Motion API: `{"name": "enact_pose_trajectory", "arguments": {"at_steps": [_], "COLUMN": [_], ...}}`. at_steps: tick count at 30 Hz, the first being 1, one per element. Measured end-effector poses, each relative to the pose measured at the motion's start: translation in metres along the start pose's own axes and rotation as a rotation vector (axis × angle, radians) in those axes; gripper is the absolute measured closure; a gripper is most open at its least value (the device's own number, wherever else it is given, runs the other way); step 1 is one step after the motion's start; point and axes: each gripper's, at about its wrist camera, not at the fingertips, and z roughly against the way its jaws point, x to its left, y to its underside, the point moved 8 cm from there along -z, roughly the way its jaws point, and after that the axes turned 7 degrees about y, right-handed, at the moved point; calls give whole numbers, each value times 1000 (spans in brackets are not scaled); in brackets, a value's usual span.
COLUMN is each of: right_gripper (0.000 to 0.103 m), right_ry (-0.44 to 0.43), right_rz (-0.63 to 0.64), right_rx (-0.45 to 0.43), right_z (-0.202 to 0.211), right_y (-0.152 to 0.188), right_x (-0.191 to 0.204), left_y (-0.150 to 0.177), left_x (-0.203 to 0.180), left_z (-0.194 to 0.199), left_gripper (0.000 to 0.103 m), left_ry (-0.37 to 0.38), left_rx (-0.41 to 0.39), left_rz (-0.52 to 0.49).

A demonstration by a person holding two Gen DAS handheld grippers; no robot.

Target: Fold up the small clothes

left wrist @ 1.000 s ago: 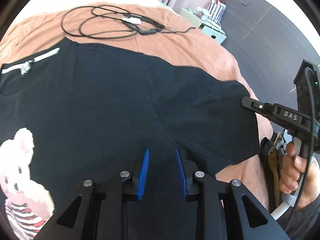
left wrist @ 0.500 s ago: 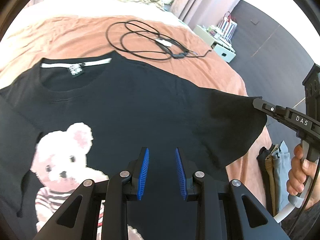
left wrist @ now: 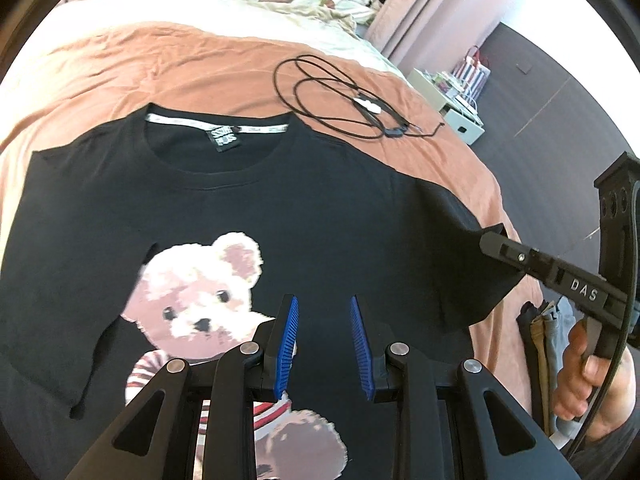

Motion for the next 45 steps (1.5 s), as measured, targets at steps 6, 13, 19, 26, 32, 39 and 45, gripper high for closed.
{"name": "enact_pose_trajectory", "arguments": {"at_steps": [6, 13, 19, 26, 32, 39, 45], "right_gripper": [102, 28, 24, 24, 26, 36, 46], "right_ry": [-46, -92, -93, -50, -44, -47, -135], "right_rz": [21, 5, -37, -124, -185, -241, -276], "right_rx": [22, 44, -8, -6, 2, 35, 57], "right_z": [-14, -19, -8, -7, -12, -24, -29], "right_y": [6, 8, 12, 31, 44, 63, 76], "right_x": [26, 36, 13, -32, -58, -84, -79], "left_y": [4, 7, 8, 8, 6, 10, 17], "left_x": [22, 34, 27, 4, -23, -37, -39], "left_z": [11, 13, 5, -14, -37, -66, -87], "left_gripper": [74, 74, 74, 74, 73, 73, 73], "left_ry": [-16, -28, -29, -23, -14, -12, -24], "left_rx": [-4, -4, 7, 35, 62, 108, 140], "left_rz": [27, 47, 35, -12, -66, -80, -86]}}
